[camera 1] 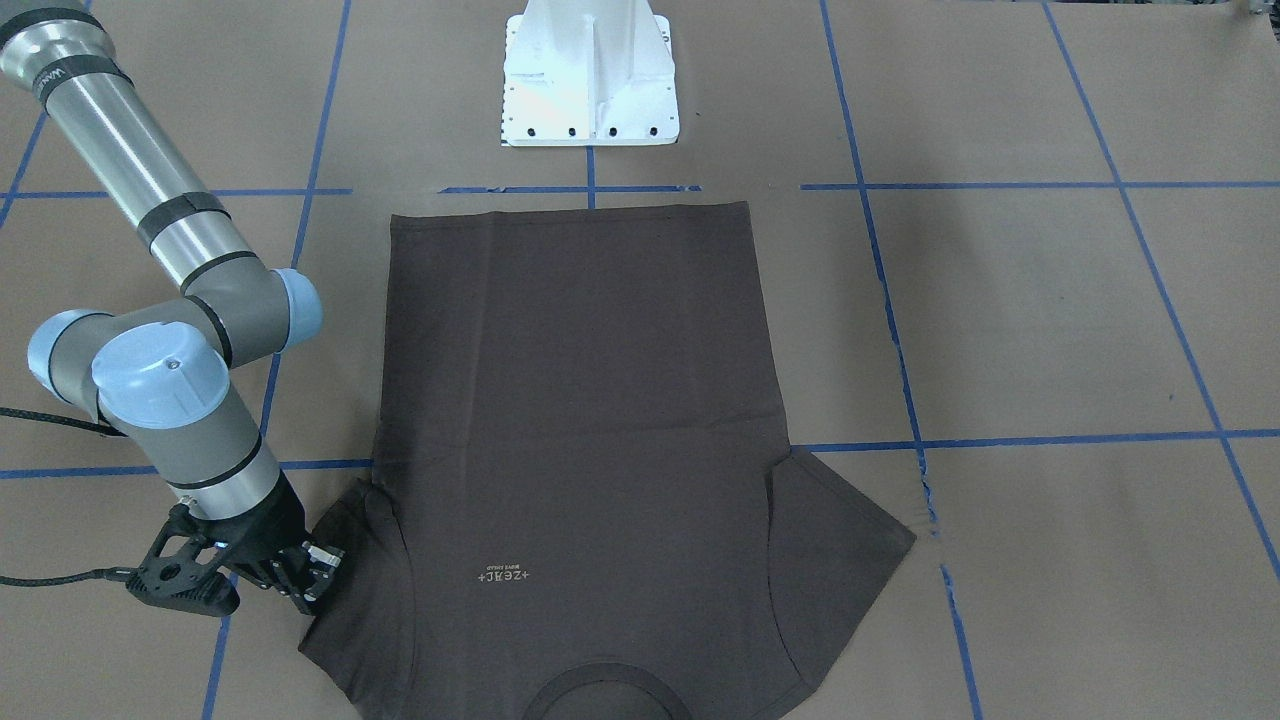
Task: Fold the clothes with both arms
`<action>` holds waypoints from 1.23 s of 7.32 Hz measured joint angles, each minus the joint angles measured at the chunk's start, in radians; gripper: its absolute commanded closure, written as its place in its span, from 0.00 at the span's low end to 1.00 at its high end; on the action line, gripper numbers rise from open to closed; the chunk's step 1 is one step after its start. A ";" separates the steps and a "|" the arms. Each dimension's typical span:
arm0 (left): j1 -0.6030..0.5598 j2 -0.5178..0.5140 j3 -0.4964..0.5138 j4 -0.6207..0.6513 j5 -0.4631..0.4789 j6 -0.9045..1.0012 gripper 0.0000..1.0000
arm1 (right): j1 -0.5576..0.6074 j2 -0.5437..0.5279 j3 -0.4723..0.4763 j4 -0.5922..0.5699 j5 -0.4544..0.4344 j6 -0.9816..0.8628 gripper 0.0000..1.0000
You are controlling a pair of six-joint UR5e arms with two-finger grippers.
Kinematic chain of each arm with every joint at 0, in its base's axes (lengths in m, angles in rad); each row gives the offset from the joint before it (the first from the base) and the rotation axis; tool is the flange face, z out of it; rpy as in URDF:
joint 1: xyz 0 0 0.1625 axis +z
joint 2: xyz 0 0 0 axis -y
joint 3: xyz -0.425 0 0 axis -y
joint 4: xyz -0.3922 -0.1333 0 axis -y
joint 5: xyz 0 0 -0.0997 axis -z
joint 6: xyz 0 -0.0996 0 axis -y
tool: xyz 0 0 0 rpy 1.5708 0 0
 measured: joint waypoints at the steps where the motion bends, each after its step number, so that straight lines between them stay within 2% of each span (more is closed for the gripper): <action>1: 0.000 0.000 -0.003 0.000 0.000 0.000 0.00 | -0.040 0.046 0.004 -0.042 -0.028 0.076 1.00; 3: -0.001 0.000 -0.010 0.000 0.000 0.000 0.00 | -0.092 0.091 -0.018 -0.107 -0.129 0.130 1.00; 5: -0.001 0.001 -0.015 0.000 0.000 -0.001 0.00 | -0.102 0.116 -0.053 -0.120 -0.166 0.134 1.00; 7: -0.002 0.001 -0.021 0.000 0.000 0.000 0.00 | -0.103 0.178 -0.138 -0.121 -0.191 0.137 1.00; 8: -0.002 0.001 -0.027 0.001 0.001 -0.001 0.00 | -0.102 0.200 -0.171 -0.121 -0.198 0.137 0.74; 9: -0.001 0.001 -0.031 0.001 0.001 -0.001 0.00 | -0.103 0.210 -0.186 -0.121 -0.203 0.137 0.01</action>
